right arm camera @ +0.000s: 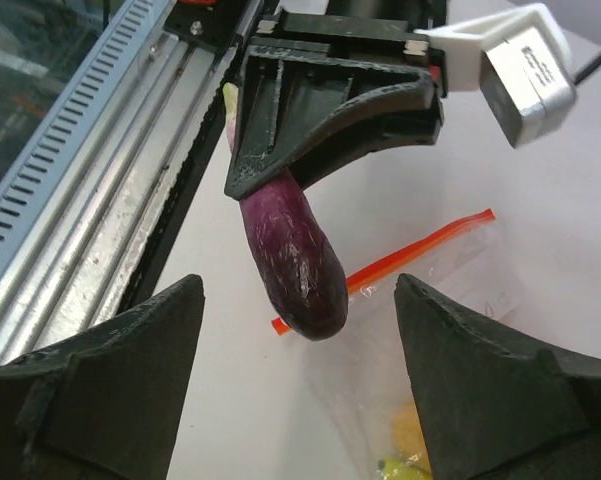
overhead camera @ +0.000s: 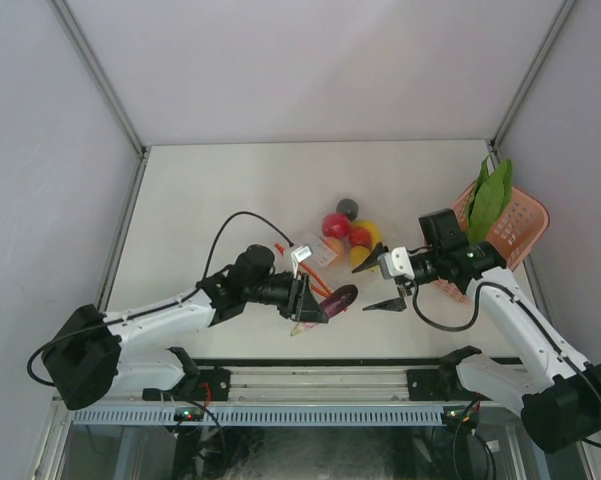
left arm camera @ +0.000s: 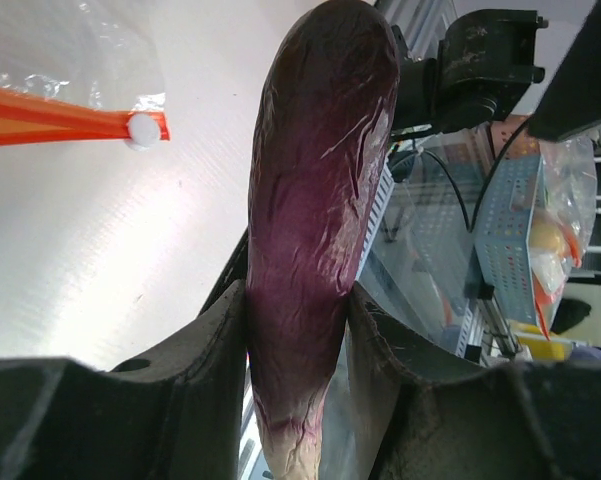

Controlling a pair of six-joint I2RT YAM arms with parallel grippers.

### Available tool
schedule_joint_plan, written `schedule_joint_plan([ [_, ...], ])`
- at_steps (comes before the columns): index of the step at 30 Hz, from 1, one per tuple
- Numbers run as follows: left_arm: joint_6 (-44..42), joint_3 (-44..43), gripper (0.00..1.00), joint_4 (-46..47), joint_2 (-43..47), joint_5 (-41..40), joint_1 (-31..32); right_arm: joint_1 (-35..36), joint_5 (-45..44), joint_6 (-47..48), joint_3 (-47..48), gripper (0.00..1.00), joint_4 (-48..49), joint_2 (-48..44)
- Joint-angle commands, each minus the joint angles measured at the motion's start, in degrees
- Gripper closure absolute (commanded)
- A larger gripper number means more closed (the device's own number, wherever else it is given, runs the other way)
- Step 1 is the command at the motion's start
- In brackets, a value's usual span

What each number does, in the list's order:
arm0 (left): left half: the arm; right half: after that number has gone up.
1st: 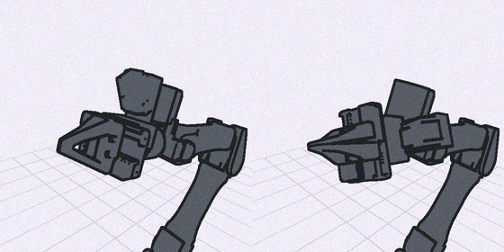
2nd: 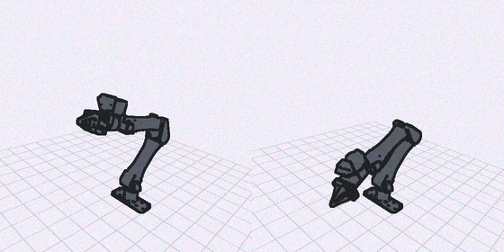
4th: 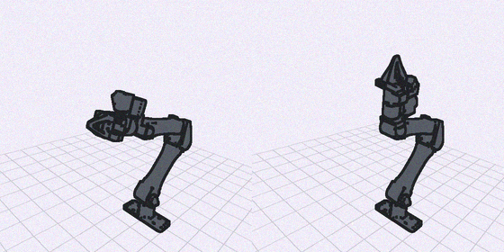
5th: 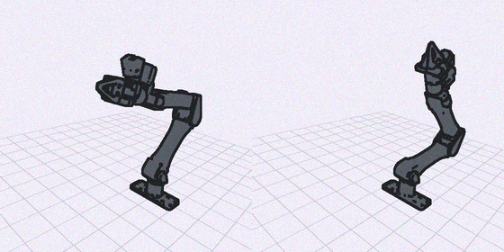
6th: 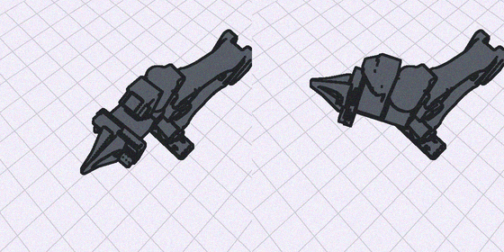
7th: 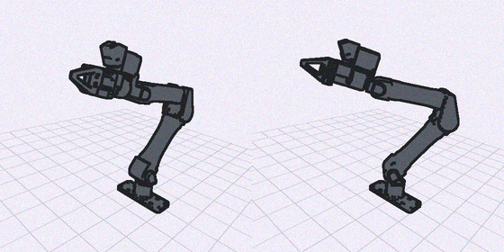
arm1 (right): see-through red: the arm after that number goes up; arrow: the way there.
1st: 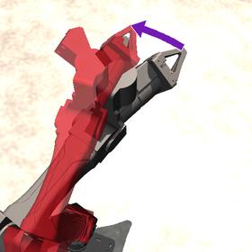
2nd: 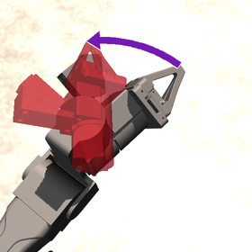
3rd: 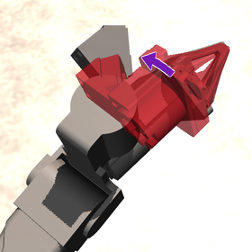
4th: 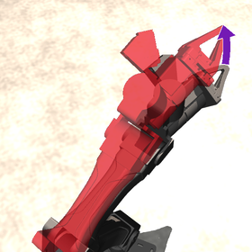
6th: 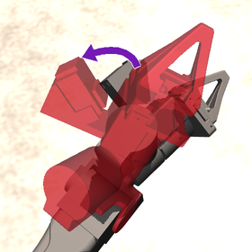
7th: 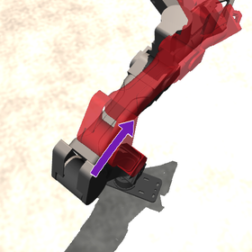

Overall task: Open the zip-top bag and remove the fake food
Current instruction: Pick up the fake vegetable from the zipper food storage bag.

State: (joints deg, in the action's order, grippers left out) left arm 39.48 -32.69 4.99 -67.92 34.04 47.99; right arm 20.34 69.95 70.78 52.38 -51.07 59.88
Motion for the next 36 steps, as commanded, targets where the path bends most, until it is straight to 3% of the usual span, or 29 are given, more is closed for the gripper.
schedule_joint_plan([
  [1,-0.64,-6.08,1.00,1.81,-3.70,6.85,-0.26,1.41,-0.48,7.53,-3.28,0.21,1.90,-2.37],
  [13,-4.00,-13.27,1.00,-3.37,-12.62,10.32,0.77,13.41,-20.19,-0.04,-7.07,0.19,12.96,0.42],
  [25,-7.44,-15.45,1.00,-8.41,-13.36,10.50,0.97,24.99,-37.94,-2.20,-7.59,0.34,16.58,4.26],
  [36,-8.11,-15.27,0.98,-9.21,-12.74,9.99,0.63,27.07,-40.98,-3.17,-7.97,0.60,17.80,4.30],
])
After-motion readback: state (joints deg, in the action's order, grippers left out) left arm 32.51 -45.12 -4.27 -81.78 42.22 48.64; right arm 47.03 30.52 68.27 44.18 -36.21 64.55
